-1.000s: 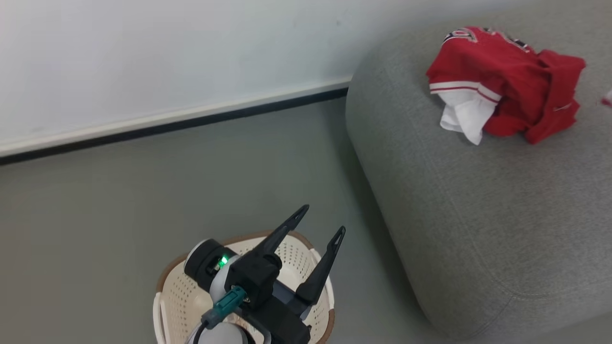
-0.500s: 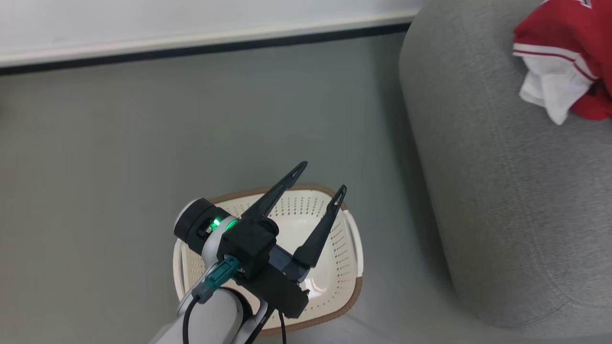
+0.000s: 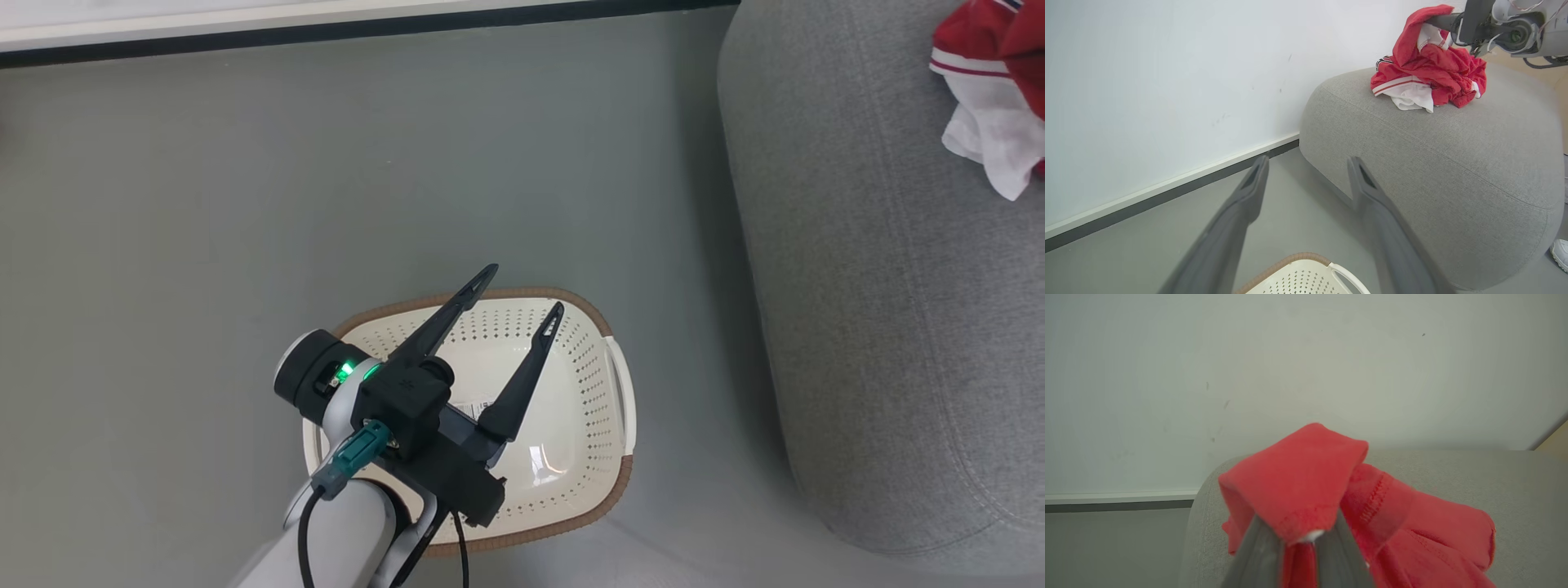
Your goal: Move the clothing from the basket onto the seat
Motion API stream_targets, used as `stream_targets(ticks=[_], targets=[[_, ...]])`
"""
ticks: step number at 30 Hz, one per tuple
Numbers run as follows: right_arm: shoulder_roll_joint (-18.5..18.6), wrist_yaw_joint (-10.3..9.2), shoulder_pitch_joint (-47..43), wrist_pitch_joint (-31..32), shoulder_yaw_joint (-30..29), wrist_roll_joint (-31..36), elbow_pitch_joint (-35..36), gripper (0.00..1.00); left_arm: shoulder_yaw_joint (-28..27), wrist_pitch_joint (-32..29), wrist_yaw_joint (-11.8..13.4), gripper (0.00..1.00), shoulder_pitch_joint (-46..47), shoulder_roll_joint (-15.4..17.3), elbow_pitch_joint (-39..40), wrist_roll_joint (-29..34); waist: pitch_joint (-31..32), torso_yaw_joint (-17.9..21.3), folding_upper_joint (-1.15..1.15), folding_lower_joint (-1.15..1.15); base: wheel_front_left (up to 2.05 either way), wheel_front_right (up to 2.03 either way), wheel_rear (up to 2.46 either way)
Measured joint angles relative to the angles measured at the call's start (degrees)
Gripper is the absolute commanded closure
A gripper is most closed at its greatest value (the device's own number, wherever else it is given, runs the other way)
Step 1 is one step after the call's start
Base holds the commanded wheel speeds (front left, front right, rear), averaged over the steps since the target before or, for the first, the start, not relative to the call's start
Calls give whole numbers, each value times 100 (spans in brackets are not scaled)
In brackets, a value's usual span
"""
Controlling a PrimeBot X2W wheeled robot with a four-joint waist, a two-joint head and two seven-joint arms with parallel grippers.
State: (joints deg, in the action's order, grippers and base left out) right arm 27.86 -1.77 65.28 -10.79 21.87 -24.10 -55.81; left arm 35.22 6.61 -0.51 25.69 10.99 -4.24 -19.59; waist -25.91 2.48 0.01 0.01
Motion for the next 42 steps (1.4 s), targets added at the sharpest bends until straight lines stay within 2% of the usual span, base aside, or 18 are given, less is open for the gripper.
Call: stream_targets(ticks=[1, 2, 3, 10, 15, 18, 28, 37, 42], targets=[[-5, 44, 1, -35, 38, 4, -46, 64, -2, 4, 0, 0, 0, 7, -15, 0, 8, 20, 0, 0, 0, 0, 0], [-11, 80, 1, -41, 62, 5, -86, 24, -5, 4, 0, 0, -1, 16, -24, 0, 17, 42, 0, 0, 0, 0, 0], [-33, 89, 1, -46, 80, 11, -135, 0, -13, 4, 0, 0, -1, 27, -37, 0, 26, 65, 0, -1, 0, 0, 0], [-286, 318, -49, -193, 209, 55, -363, 0, -82, 21, 2, 0, -8, 63, -143, -10, 112, 242, -1, -1, 0, 0, 0], [-482, 515, -398, -298, 231, 52, -380, 0, -125, 103, 2, 0, -47, 57, -311, -77, 265, 339, -1, -1, 0, 0, 0], [-578, 570, -610, -344, 272, 52, -361, 0, -180, 165, 7, 0, -125, 48, -405, -138, 398, 390, -1, -1, 0, 0, 0], [-736, 686, -1169, -374, 394, 121, 87, 0, -333, 414, 75, 0, -472, -66, -706, -408, 1021, 499, -1, -1, 0, 0, 0], [-1031, 690, -2165, -375, 254, 26, 886, 0, -746, 611, 367, 0, -1143, -48, -935, -608, 1746, 409, -2, -2, 0, 0, 0], [-1163, 690, -2815, -375, 188, -79, 1291, 0, -951, 667, 485, 0, -1543, 74, -1007, -627, 2106, 281, -2, -2, 0, 0, 0]])
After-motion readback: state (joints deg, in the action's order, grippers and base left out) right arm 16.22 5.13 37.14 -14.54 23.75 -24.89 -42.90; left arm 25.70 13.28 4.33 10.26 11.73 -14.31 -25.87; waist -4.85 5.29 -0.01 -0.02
